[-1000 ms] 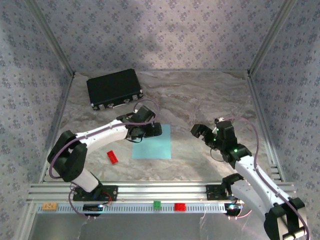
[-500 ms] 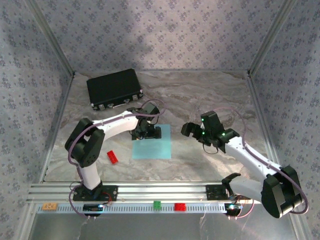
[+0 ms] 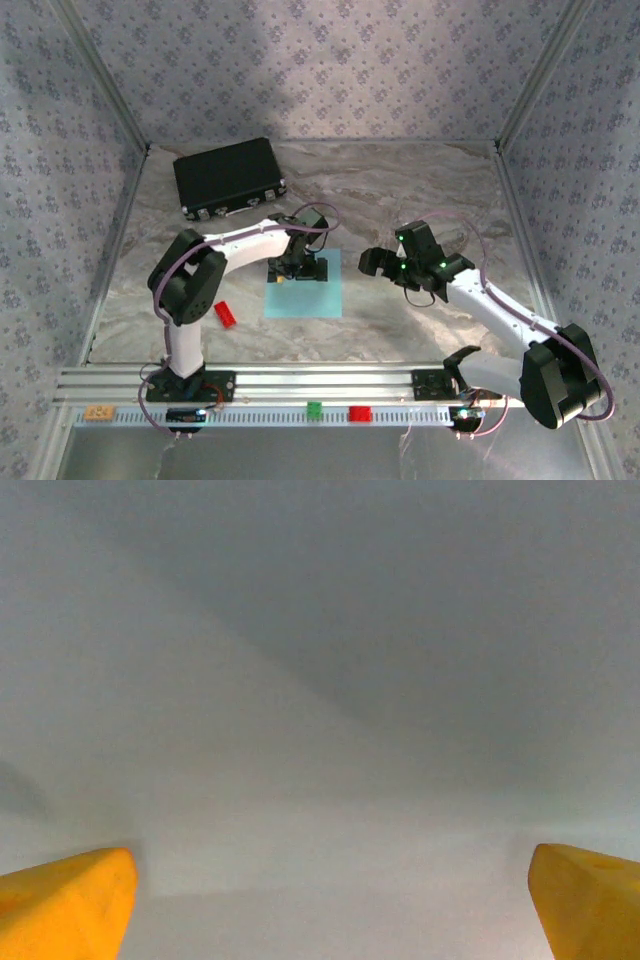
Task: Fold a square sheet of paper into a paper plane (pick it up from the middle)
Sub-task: First fold the square sheet of paper in half at the center of the table.
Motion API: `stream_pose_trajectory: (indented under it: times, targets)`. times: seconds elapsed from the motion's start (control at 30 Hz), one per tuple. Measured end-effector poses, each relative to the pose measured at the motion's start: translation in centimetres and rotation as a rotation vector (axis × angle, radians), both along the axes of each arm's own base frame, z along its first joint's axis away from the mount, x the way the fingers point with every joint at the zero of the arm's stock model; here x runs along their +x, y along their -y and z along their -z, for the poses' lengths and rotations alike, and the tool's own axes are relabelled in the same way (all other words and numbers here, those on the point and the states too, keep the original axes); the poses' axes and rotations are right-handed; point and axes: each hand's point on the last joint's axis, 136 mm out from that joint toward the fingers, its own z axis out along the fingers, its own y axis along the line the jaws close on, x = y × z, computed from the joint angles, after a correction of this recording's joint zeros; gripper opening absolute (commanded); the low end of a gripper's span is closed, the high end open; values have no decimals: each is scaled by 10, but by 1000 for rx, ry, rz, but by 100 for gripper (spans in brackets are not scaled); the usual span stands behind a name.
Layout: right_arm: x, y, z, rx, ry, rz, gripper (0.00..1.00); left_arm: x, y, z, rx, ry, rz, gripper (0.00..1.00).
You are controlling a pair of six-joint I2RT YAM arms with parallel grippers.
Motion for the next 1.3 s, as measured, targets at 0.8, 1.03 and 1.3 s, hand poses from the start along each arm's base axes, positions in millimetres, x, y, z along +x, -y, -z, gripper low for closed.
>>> stream_pose_trajectory:
  times: [0.8, 1.03, 1.3]
  targets:
    - [-4, 0, 2, -9, -14, -17, 99, 4, 1, 8, 39, -22, 29, 100]
    - [-6, 2, 4, -16, -22, -15, 99, 4, 0, 10, 53, -16, 29, 100]
    - [-7, 5, 6, -34, -30, -6, 99, 3, 2, 11, 69, -5, 34, 100]
